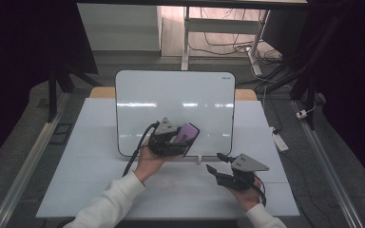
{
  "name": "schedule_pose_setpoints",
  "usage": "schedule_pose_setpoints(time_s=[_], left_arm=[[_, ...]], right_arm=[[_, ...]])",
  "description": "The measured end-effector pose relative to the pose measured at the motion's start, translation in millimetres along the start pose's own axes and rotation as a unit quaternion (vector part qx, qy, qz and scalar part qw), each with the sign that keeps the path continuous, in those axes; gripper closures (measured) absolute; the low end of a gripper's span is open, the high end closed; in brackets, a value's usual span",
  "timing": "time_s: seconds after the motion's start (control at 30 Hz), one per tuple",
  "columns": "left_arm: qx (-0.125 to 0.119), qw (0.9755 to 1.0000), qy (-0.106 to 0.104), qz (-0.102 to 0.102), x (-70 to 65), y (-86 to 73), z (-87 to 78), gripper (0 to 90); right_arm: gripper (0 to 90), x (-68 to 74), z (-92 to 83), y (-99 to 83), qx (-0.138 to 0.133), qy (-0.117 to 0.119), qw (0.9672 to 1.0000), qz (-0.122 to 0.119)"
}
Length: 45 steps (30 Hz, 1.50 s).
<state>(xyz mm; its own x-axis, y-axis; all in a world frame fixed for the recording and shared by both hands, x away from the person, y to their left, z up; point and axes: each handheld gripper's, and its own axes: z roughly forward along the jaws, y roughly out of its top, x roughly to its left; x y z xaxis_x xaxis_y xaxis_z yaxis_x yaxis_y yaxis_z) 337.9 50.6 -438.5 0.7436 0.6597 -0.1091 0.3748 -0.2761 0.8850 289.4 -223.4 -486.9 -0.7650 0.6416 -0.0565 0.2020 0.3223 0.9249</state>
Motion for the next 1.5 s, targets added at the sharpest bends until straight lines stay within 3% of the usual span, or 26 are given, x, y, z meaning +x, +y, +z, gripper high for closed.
schedule_pose_setpoints(time_s=[0.6,0.7,1.03,1.1,1.23,1.33,1.5], left_arm=[[-0.001,0.9998,-0.018,0.004,-10.5,0.2,10.4,41.1],[0.001,0.9997,-0.024,0.007,-14.5,-0.5,13.0,41.1],[-0.001,0.9995,-0.028,0.016,-23.2,-3.7,19.2,41.1],[-0.002,0.9996,-0.021,0.021,-25.6,-4.4,20.0,41.1],[-0.009,0.9997,-0.017,0.017,-25.5,-5.2,19.6,41.0],[-0.013,0.9997,-0.015,0.018,-26.2,-5.9,19.2,41.1],[-0.011,0.9996,-0.015,0.019,-28.4,-7.4,21.3,41.0]], right_arm=[[39.1,19.0,18.2,9.5,-0.013,0.016,0.9997,0.013],[38.7,21.9,21.3,12.1,-0.015,0.010,0.9997,0.017],[40.3,24.2,29.7,14.7,-0.026,0.006,0.9974,0.067],[42.0,25.0,30.8,15.1,-0.027,0.001,0.9970,0.073],[48.1,24.9,31.2,15.0,-0.032,0.005,0.9960,0.083],[49.3,23.1,30.7,14.7,-0.040,0.014,0.9935,0.106],[49.1,21.5,31.6,13.8,-0.040,0.015,0.9920,0.119]])
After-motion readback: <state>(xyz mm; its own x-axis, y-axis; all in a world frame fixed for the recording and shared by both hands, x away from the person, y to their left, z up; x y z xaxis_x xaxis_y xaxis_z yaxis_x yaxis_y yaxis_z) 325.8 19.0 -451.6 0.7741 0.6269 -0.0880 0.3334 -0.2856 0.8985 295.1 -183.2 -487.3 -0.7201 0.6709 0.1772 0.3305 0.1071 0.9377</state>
